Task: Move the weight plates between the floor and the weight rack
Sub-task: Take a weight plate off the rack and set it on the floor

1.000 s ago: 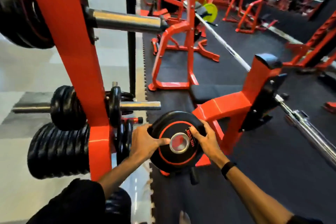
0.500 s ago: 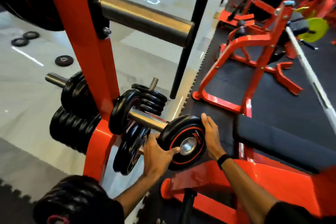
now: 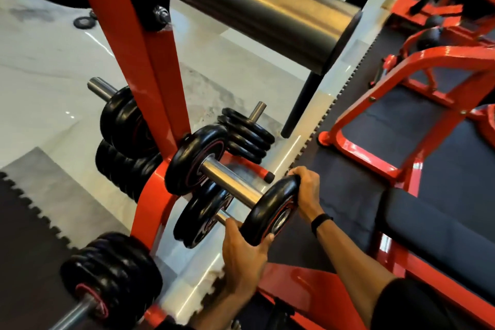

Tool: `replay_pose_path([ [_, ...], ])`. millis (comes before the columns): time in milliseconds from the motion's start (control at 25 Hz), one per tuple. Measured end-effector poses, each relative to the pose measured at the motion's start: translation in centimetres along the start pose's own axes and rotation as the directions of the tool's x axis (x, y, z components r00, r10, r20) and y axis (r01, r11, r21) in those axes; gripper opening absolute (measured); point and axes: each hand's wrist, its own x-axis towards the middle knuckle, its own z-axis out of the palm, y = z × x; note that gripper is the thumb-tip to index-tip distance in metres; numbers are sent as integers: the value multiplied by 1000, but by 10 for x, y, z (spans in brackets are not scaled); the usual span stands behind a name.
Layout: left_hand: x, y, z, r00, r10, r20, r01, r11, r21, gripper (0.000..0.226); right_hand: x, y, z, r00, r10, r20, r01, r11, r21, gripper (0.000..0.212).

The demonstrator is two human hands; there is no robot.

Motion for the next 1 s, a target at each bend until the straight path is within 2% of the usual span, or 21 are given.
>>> replay_pose_path([
  [80, 0, -3, 7, 1000, 20, 1, -20, 999, 30, 64, 10, -1, 9, 999, -2, 36, 2, 1000, -17, 41],
  [200, -4, -3, 14, 991, 134, -15, -133, 989, 60, 64, 21, 0, 17, 996, -16, 92, 15, 1000, 12, 33],
  [400, 11, -12, 6, 940, 339, 15, -333, 913, 236, 66, 25, 10, 20, 989, 90, 113, -108, 981, 160, 34],
  [520, 45, -10, -22, 928, 372, -6, -352, 883, 311, 63, 18, -6, 45, 985, 114, 127, -145, 952, 270, 30],
  [600, 71, -5, -43, 891, 447, -80, -372, 818, 439, 68, 25, -22, 80, 967, 108, 232, -166, 955, 246, 35],
  [640, 85, -2, -50, 864, 486, -130, -362, 779, 512, 76, 29, -34, 99, 951, 106, 292, -167, 967, 194, 40],
  [680, 99, 0, -57, 847, 497, -189, -324, 764, 557, 86, 35, -41, 116, 924, 114, 364, -165, 980, 110, 55],
  [760, 121, 3, -68, 839, 466, -282, -239, 780, 578, 105, 50, -41, 137, 859, 134, 495, -171, 985, 30, 85],
  [880, 129, 0, -76, 868, 436, -239, -218, 765, 607, 111, 45, -36, 140, 801, 155, 578, -222, 974, 46, 96],
  [1000, 127, 1, -82, 897, 411, -164, -235, 757, 609, 114, 7, -42, 122, 797, 176, 578, -199, 980, -24, 107],
])
